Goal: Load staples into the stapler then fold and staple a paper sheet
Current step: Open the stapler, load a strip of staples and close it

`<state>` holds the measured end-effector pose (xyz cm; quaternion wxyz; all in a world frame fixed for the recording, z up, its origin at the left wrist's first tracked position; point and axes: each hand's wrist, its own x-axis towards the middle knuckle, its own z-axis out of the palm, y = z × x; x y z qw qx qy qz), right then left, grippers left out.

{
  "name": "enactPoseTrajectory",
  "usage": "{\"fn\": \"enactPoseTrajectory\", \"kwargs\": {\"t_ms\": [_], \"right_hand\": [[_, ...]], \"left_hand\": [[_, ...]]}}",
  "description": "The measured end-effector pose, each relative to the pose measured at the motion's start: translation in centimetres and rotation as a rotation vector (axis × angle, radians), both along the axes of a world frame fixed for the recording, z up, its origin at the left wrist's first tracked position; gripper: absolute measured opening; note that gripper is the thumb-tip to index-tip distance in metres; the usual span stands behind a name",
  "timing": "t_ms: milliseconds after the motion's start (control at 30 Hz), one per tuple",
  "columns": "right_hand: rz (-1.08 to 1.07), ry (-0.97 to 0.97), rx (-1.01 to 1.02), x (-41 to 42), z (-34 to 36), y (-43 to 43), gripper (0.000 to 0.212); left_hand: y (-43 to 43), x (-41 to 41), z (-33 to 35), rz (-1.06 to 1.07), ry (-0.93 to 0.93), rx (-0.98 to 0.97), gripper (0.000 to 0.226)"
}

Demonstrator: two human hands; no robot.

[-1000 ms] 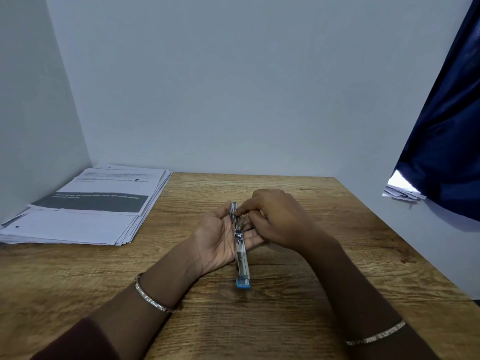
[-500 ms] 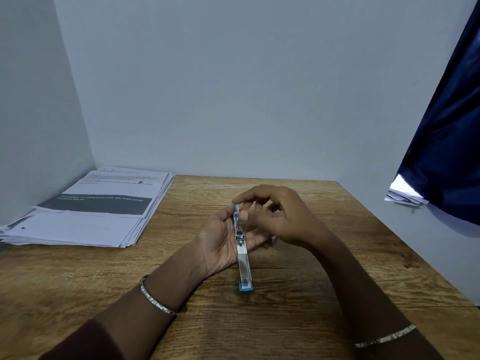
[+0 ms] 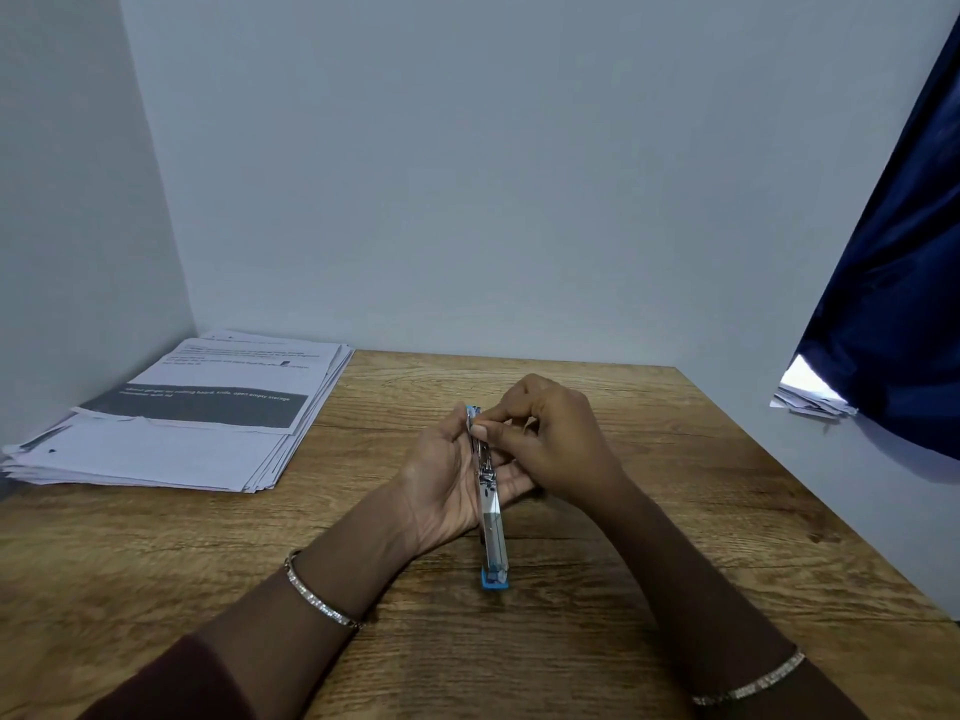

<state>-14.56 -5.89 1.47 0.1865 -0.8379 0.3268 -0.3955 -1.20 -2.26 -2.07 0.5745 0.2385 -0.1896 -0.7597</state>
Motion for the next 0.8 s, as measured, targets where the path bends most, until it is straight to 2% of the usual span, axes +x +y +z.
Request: {"fn": "enactPoseTrajectory", "kwargs": {"t_ms": [200,333,400,500,667,800], "right_hand": [[0.066,0.219,-0.077,-0.12,-0.22,0.19,0.025],[0.028,0.174,-0.097,-0.28,0.07,0.28,0.032],[-0.038,0.12,-0.119,-0.44,0.15,0.2,0.033],[-0.1,0.062,-0.152,-0.58,0.24,0.07,0.032],[-0.031,0.122,-0.123,-0.2,0.09,0.34,0.018],[-0.022,0.152,-0.148,-0.03,-0.28,0.26,0.014]], "left_hand": [[-0.32,0.29,-0.28,-0.012,0.02,-0.022,0.085],[-0.48,0.45,-0.37,-0.024,0.021,-0.046,0.083],[-0.41,0.41,-0.32,-0.021,0.02,-0.049,0.074],[-0.23,0.35,-0.12,-0.004,0.003,-0.046,0.058],[-0.28,0.27,-0.18,-0.035,0.011,-0.065,0.079],[-0.34,0.11,-0.11,-0.055,0.058,-0.075,0.081]]}}
